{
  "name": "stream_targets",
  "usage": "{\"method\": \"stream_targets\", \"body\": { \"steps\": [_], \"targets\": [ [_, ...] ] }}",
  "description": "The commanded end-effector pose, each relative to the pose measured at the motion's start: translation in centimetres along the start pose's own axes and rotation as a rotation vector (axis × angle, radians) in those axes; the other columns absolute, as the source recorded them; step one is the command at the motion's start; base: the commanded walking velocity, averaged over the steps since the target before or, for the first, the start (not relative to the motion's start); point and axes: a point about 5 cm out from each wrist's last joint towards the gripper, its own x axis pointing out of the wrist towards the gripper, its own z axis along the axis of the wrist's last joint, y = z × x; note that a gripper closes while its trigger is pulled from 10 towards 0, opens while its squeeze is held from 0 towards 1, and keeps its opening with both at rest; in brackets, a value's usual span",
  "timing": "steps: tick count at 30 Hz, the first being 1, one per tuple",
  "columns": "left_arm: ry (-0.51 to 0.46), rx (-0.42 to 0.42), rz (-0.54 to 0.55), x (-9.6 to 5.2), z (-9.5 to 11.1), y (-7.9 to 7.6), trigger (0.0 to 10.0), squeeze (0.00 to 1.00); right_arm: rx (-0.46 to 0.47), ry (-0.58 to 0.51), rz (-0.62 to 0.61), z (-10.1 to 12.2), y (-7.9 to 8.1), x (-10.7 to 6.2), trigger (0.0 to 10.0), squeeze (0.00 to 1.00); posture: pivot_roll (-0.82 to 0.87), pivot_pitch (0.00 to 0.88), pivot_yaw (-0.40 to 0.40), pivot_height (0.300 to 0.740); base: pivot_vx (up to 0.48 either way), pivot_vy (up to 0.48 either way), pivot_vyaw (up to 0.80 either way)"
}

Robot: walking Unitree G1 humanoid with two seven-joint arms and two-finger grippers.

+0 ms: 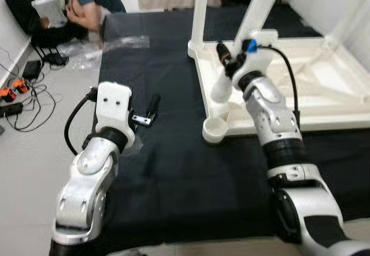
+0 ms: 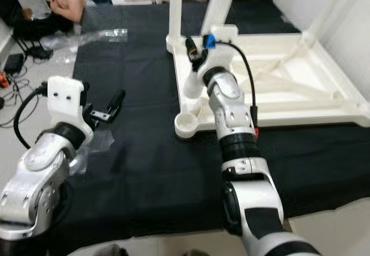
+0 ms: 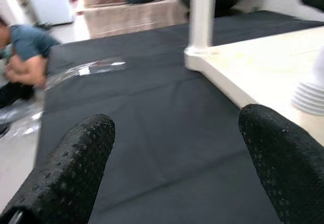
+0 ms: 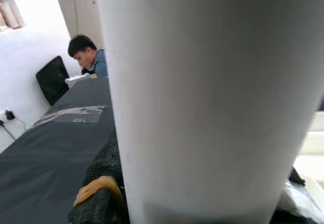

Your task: Building children table

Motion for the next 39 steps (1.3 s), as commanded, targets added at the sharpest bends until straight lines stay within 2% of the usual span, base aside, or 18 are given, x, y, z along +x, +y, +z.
{"method": "stream_targets", "body": {
  "steps": [1,6,8,13,16,17,20,22,23,24,26,28,29,31,35,39],
  "targets": [
    [0.036,0.01,0.032,-0.2,-0.7,0.5,10.0,0.0,0.08,-0.087,0.088,1.6,1.1,0.2,10.0,0.0,0.08,0.167,-0.07,0.74,0.0,0.0,0.0],
    [0.039,0.014,0.031,-0.3,-0.7,0.5,10.0,0.0,0.095,-0.105,0.115,2.2,1.2,0.2,10.0,0.0,0.08,0.172,-0.07,0.74,0.0,0.0,0.0],
    [0.04,0.005,0.026,-0.3,-0.7,0.3,10.0,0.0,0.092,-0.085,0.197,2.2,1.5,0.1,10.0,0.0,0.08,0.176,-0.069,0.74,0.0,0.0,0.0],
    [0.039,-0.003,0.018,-0.4,-0.6,0.1,10.0,0.0,0.089,-0.065,0.256,2.1,1.6,0.0,10.0,0.0,0.08,0.181,-0.068,0.74,0.0,0.0,0.0],
    [0.046,-0.004,-0.018,-0.7,-0.7,-0.5,10.0,0.0,0.086,-0.048,0.288,2.2,0.8,0.0,10.0,0.0,0.08,0.188,-0.068,0.74,0.0,0.0,0.0],
    [0.061,-0.019,-0.058,-1.0,-1.0,-1.1,10.0,0.0,0.095,-0.029,0.313,2.2,-0.1,0.0,10.0,0.0,0.08,0.188,-0.068,0.74,0.0,0.0,0.0],
    [0.063,-0.038,-0.088,-1.2,-1.0,-1.5,10.0,0.0,0.103,-0.012,0.342,2.2,-0.5,0.1,10.0,0.0,0.08,0.194,-0.071,0.74,0.0,0.0,0.0],
    [0.062,-0.069,-0.165,-1.8,-0.9,-2.6,10.0,0.0,0.071,0.023,0.41,2.0,-1.1,-0.1,10.0,0.0,0.08,0.201,-0.073,0.74,0.0,0.0,0.0],
    [0.068,-0.076,-0.218,-2.2,-1.0,-3.3,10.0,0.0,0.084,0.032,0.451,1.9,-1.3,-0.2,10.0,0.0,0.08,0.205,-0.076,0.74,0.0,0.0,0.0],
    [0.068,-0.076,-0.218,-2.2,-1.0,-3.3,10.0,0.0,0.084,0.032,0.451,1.9,-1.3,-0.2,10.0,0.0,0.08,0.205,-0.076,0.74,0.0,0.0,0.0],
    [0.099,-0.104,-0.331,-3.3,-1.5,-4.7,10.0,0.0,0.08,0.054,0.577,1.6,-1.1,-0.8,10.0,0.0,0.08,0.211,-0.081,0.74,0.0,0.0,0.0],
    [0.114,-0.155,-0.4,-4.3,-1.7,-5.6,10.0,0.0,0.126,0.07,0.702,1.5,-0.6,-1.4,10.0,0.0,0.08,0.217,-0.081,0.74,0.0,0.0,0.0],
    [0.114,-0.155,-0.4,-4.3,-1.7,-5.6,10.0,0.0,0.126,0.07,0.702,1.5,-0.6,-1.4,10.0,0.0,0.08,0.217,-0.081,0.74,0.0,0.0,0.0],
    [0.12,-0.179,-0.462,-5.2,-1.7,-6.6,10.0,0.0,0.159,0.071,0.782,1.5,-0.2,-1.7,10.0,0.0,0.08,0.227,-0.087,0.74,0.0,0.0,0.0],
    [0.135,-0.194,-0.542,-6.4,-1.7,-7.5,10.0,0.0,0.183,0.076,0.852,1.3,0.2,-1.8,10.0,0.0,0.08,0.233,-0.09,0.74,0.0,0.0,0.0],
    [0.16,-0.203,-0.584,-7.4,-2.0,-7.8,10.0,0.0,0.203,0.059,0.912,1.5,0.5,-1.9,10.0,0.0,0.08,0.24,-0.09,0.74,0.0,0.0,0.0]
  ]
}}
